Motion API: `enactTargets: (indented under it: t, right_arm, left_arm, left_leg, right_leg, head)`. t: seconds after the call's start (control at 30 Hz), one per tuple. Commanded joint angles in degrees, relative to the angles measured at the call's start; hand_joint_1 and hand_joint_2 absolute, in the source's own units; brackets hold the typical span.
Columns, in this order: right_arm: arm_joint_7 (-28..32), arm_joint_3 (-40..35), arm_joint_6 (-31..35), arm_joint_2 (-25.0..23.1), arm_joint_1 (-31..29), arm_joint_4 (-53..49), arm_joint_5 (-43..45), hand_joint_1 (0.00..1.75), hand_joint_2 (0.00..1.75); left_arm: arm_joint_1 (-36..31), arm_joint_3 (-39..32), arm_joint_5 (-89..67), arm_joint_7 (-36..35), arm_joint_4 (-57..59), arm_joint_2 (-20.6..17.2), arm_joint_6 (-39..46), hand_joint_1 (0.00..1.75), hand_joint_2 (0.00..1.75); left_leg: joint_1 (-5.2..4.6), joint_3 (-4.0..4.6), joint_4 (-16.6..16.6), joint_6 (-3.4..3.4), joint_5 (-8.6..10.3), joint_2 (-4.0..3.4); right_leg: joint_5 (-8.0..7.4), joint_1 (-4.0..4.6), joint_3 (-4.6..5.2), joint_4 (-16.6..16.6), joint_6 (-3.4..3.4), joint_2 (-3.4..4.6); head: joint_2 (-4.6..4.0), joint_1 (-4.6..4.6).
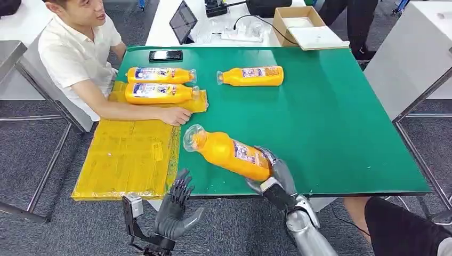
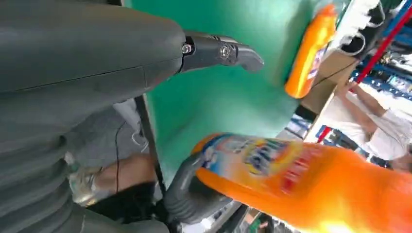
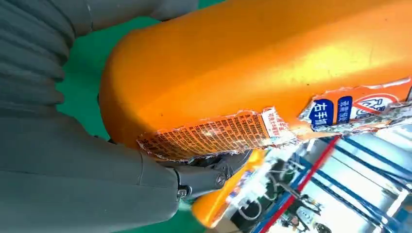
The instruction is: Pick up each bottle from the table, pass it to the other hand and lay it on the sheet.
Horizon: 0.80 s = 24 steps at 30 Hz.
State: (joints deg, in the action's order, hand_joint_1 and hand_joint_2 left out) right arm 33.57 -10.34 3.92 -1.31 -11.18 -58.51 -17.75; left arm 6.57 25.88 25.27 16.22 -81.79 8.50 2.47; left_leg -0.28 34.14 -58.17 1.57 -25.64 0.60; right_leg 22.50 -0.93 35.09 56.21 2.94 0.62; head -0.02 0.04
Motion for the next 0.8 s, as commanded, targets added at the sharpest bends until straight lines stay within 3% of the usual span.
enactTargets:
  t: [0.03,0.17,0.5,0.7,0.8]
  right_arm:
    - [0.2,-7.8,-1.3,-4.3,-2.4,3.4,0.7,1.75,1.75]
    - [0.5,-14.9,-2.8,-6.7,-3.2,6.6,-2.4,1.75,1.75]
    - [0.7,-24.0,-3.1,-9.4,-4.3,7.9,-2.1,1.75,1.75]
    - [0.2,-27.1,-3.8,-9.8,-5.4,11.2,-1.5,1.75,1.75]
    - [0.6,-28.5,-3.9,-10.0,-5.7,11.8,-0.9,1.75,1.75]
  left_arm:
    - [-2.7,2.0,-9.6,3.9,-1.1,-1.2,3.2,0.0,1.75]
    - [-3.8,0.8,-15.8,9.1,-3.1,0.9,6.5,0.0,1.75]
    - [-5.8,-3.1,-17.6,11.2,-2.0,4.2,9.5,0.0,1.75]
    - [-6.2,-3.7,-17.7,15.1,-5.9,4.5,12.3,0.0,1.75]
    - [-6.9,-3.1,-13.1,12.9,-5.6,3.8,8.4,0.0,1.75]
  left_leg:
    - [0.07,-0.11,0.0,-0.11,-0.04,-0.1]
    - [0.1,-0.16,0.0,-0.12,-0.09,-0.24]
    - [0.07,-0.02,0.0,-0.08,0.0,-0.1]
    - [0.09,-0.12,0.0,-0.11,-0.04,-0.09]
    - [0.09,-0.09,0.0,-0.1,-0.02,-0.02]
  right_leg:
    - [0.03,0.08,-0.07,0.0,-0.11,0.03]
    - [0.04,0.11,-0.12,0.0,-0.14,0.17]
    - [0.0,0.06,-0.01,0.0,-0.08,0.07]
    - [0.04,0.09,-0.11,0.0,-0.13,0.02]
    - [0.04,0.09,-0.1,0.0,-0.12,-0.04]
  head:
    - [0.0,0.0]
    - [0.0,0.0]
    - [0.0,0.02]
    - [0.0,0.0]
    - [0.0,0.0]
